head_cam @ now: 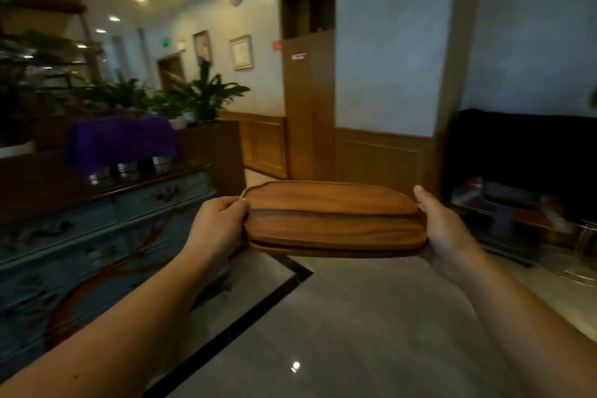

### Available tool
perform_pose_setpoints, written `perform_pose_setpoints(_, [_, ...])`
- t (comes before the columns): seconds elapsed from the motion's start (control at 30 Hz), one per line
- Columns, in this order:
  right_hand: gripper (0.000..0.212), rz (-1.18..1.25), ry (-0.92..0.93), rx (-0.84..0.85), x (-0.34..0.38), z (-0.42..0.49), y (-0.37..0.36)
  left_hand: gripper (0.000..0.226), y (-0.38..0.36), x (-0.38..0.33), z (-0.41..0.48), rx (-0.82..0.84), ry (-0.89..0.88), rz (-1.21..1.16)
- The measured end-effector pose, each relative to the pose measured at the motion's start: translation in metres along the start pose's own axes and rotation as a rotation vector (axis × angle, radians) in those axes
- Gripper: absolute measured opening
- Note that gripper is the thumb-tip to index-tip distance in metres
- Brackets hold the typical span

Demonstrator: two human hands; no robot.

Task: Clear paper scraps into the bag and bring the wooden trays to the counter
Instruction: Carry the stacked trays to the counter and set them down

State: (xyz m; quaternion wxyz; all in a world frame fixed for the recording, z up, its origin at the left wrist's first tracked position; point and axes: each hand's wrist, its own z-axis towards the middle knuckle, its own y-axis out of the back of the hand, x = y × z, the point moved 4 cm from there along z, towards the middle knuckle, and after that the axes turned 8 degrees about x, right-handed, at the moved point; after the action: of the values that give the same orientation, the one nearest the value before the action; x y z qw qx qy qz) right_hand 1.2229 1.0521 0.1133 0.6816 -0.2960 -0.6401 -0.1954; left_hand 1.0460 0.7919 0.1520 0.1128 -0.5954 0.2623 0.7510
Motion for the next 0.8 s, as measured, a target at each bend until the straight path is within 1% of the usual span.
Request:
perform_pose_setpoints(0.1, [0.058, -0.017, -0.059, 0.176, -0.009, 0.067, -0.052, 0.032, 0.04, 0.016, 0.026, -0.148, 0.055, 0.026])
perform_pose_setpoints(0.2, [0.057, -0.036, -0.077, 0.302, -0.02, 0.115, -0.107, 0.026, 0.078, 0.032, 0.035, -0.227, 0.11, 0.028])
perform_pose_setpoints(0.33, [0.053, -0.102, -0.083, 0.466, -0.037, 0.157, -0.201, 0.024, 0.137, 0.054, 0.04, -0.371, 0.187, 0.043])
perform_pose_setpoints(0.43, [0.053, -0.138, -0.101, 0.549, -0.05, 0.178, -0.263, 0.025, 0.178, 0.07, 0.044, -0.487, 0.214, 0.05])
perform_pose_setpoints(0.53, [0.054, -0.204, -0.125, 0.642, -0.064, 0.195, -0.333, 0.025, 0.229, 0.091, 0.047, -0.559, 0.243, 0.055])
perform_pose_setpoints(0.63, [0.045, -0.214, -0.114, 0.724, -0.073, 0.206, -0.407, 0.024, 0.288, 0.112, 0.055, -0.625, 0.27, 0.061])
perform_pose_setpoints(0.67, [0.045, -0.219, -0.102, 0.753, -0.077, 0.212, -0.44, 0.023, 0.314, 0.119, 0.061, -0.638, 0.264, 0.058])
perform_pose_setpoints(0.7, [0.046, -0.238, -0.102, 0.777, -0.077, 0.213, -0.455, 0.022, 0.327, 0.123, 0.064, -0.648, 0.265, 0.062])
perform_pose_setpoints(0.8, [0.05, -0.221, -0.114, 0.847, -0.083, 0.227, -0.535, 0.023, 0.394, 0.138, 0.082, -0.668, 0.261, 0.07])
